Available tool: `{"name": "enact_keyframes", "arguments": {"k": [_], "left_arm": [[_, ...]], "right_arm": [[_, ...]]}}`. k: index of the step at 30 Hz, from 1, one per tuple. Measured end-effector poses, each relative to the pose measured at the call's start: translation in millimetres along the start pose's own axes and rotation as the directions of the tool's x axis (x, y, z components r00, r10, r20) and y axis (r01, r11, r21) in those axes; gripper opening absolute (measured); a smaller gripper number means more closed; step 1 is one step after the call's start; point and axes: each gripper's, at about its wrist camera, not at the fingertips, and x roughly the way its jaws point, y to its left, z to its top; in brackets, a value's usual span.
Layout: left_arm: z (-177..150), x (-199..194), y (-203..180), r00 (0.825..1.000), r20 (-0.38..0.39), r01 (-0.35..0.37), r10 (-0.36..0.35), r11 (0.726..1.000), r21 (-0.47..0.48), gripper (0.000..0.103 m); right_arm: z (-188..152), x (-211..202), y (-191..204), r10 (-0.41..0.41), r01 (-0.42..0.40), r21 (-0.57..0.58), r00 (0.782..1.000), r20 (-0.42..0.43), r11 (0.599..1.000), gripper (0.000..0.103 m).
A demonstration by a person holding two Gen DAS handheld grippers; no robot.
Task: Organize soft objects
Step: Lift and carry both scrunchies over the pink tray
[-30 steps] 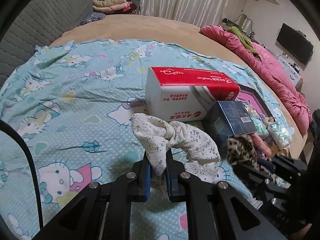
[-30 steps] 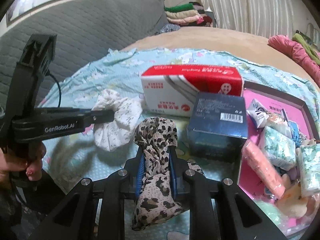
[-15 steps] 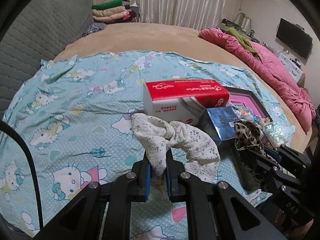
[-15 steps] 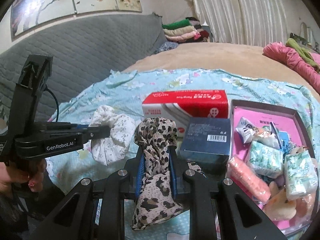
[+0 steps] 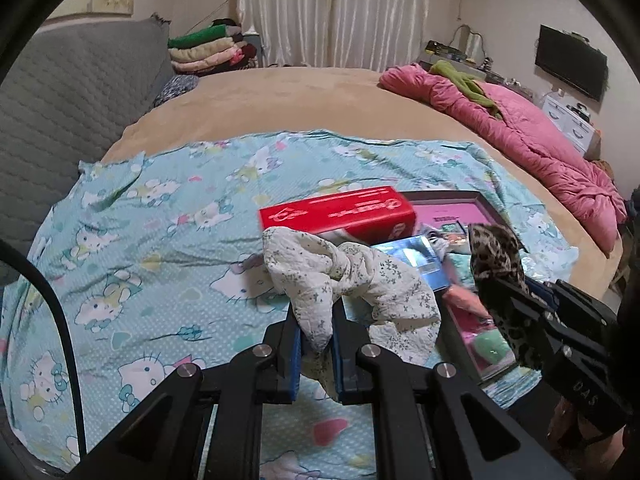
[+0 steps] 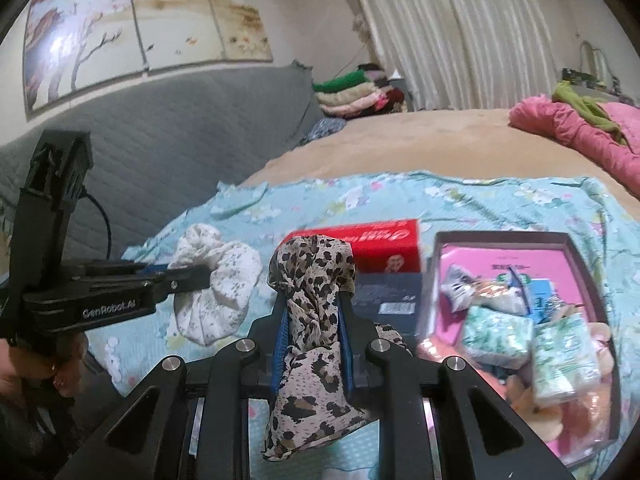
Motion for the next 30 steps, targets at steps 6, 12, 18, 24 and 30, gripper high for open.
{"name": "enact_keyframes", "arguments": {"k": [6,12,18,24,30], "left_arm": [[12.1,-5.5,-32.8,1.0,0.003,0.008,-0.008,0.998,0.064,0.012],[24.0,-7.8,-63.6,0.999,0.012,0.037,-0.039,0.993,0.111,0.012],[35.0,-3.9,-98.7,0.996,0.005,0.092,-0.094,0.982,0.164,0.012],[43.3,7.9,-132.0,0.99,-0.014,0.138,-0.138,0.97,0.202,0.012],[41.4,32.0,-158.0,0.986,-0.057,0.165,-0.156,0.959,0.232,0.012]], "right_arm": [[7.3,-25.5,-21.1,-0.037,0.033,0.053,0.997,0.065,0.998,0.022],[11.5,-51.4,-45.2,-0.099,0.088,0.097,0.987,0.125,0.991,0.022],[14.1,-82.2,-77.9,-0.212,0.18,0.168,0.958,0.196,0.969,0.022],[7.7,-101.5,-110.0,-0.294,0.238,0.255,0.933,0.209,0.937,0.022],[1.4,-108.5,-120.9,-0.323,0.259,0.285,0.923,0.208,0.923,0.022]]}}
